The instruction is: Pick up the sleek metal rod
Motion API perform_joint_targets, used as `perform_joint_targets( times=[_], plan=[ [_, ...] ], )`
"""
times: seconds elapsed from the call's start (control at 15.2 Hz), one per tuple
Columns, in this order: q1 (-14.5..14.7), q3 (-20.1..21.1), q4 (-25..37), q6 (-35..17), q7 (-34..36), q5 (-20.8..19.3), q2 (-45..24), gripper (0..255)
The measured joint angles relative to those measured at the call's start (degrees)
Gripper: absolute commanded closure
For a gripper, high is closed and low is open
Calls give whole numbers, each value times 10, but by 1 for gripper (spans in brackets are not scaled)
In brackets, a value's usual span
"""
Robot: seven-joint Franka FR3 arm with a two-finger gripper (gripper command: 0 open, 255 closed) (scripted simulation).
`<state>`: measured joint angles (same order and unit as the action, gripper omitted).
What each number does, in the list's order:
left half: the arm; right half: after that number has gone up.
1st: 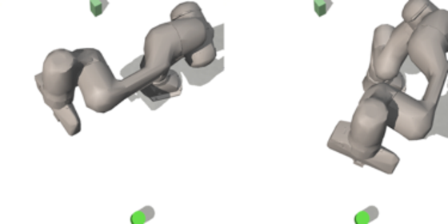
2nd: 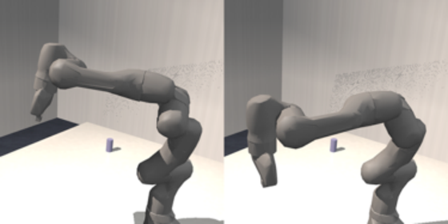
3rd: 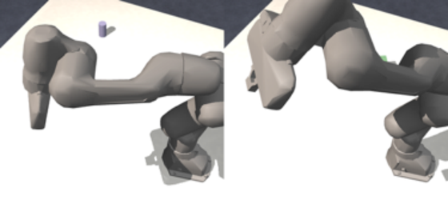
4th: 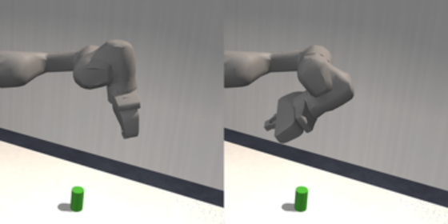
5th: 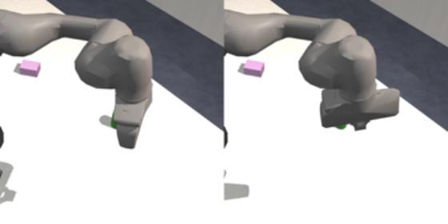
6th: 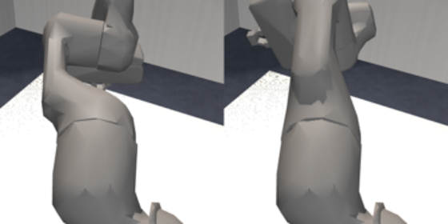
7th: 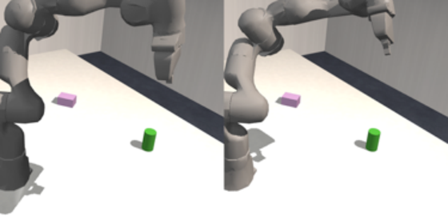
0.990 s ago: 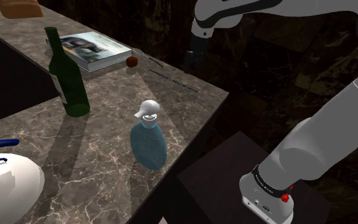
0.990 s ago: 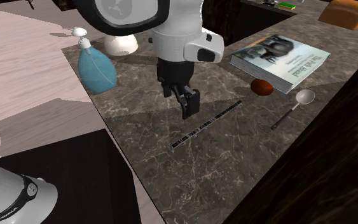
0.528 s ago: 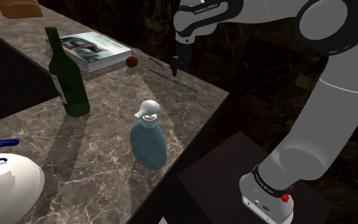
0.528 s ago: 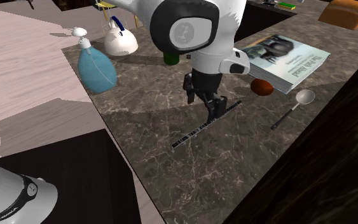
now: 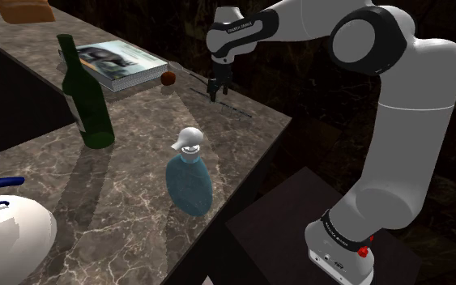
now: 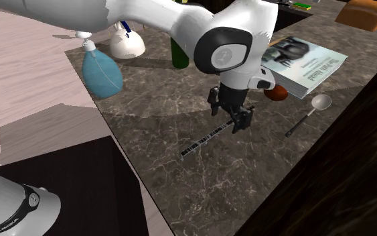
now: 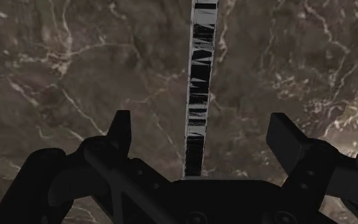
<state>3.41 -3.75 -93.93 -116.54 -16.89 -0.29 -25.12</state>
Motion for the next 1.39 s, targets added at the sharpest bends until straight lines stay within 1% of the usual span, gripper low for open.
perform_joint_targets(
  times=[0.33,0.4,1.06,1.39],
  plan=[
    [0,1,-17,-32,1,0,-16,0],
    [0,1,-17,-33,1,1,-17,255],
    [0,1,-17,-35,1,1,-18,255],
    [0,0,-6,-10,0,0,-3,255]
  ],
)
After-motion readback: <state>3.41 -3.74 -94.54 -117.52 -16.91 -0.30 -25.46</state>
